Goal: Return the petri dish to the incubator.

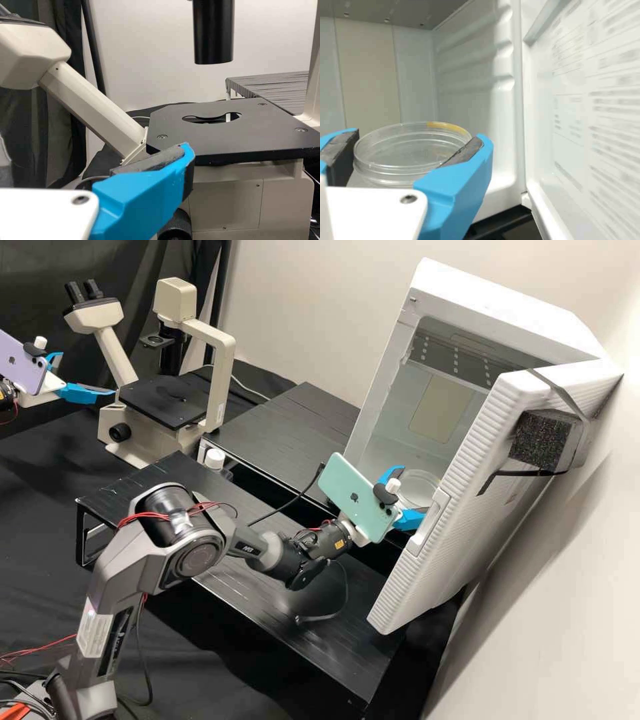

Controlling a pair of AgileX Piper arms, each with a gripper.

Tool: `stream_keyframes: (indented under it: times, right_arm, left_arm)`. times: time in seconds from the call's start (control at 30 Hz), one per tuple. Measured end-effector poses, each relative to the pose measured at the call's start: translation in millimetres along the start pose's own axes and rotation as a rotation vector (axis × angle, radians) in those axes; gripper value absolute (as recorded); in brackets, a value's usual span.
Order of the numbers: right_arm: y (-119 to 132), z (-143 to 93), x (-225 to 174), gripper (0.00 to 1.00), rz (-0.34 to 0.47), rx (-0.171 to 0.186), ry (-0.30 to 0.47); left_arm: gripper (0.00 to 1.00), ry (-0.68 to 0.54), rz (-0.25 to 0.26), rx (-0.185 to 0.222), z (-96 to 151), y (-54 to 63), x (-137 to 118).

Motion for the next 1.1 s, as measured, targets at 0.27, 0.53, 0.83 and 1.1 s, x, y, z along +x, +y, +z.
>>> stream_keyframes:
  times: [0.27, 0.53, 0.83, 1.1]
  right_arm:
    - [-11.1, 0.5, 29.2, 0.0, -0.051, 0.018, -0.023]
    - [-34.7, -2.3, 40.2, 0.0, -0.122, -0.005, -0.038]
    - [-57.4, 5.2, 53.2, 0.0, -0.164, -0.067, -0.069]
    - [-58.1, 8.4, 64.1, 0.0, -0.144, -0.069, -0.082]
  left_arm:
    - [1.0, 0.0, 0.0, 0.0, 0.0, 0.0, 0.0]
    - [1.0, 0.0, 0.0, 0.0, 0.0, 0.0, 0.0]
    - [1.0, 0.0, 0.0, 0.0, 0.0, 0.0, 0.0]
    - [1.0, 0.0, 0.0, 0.0, 0.0, 0.0, 0.0]
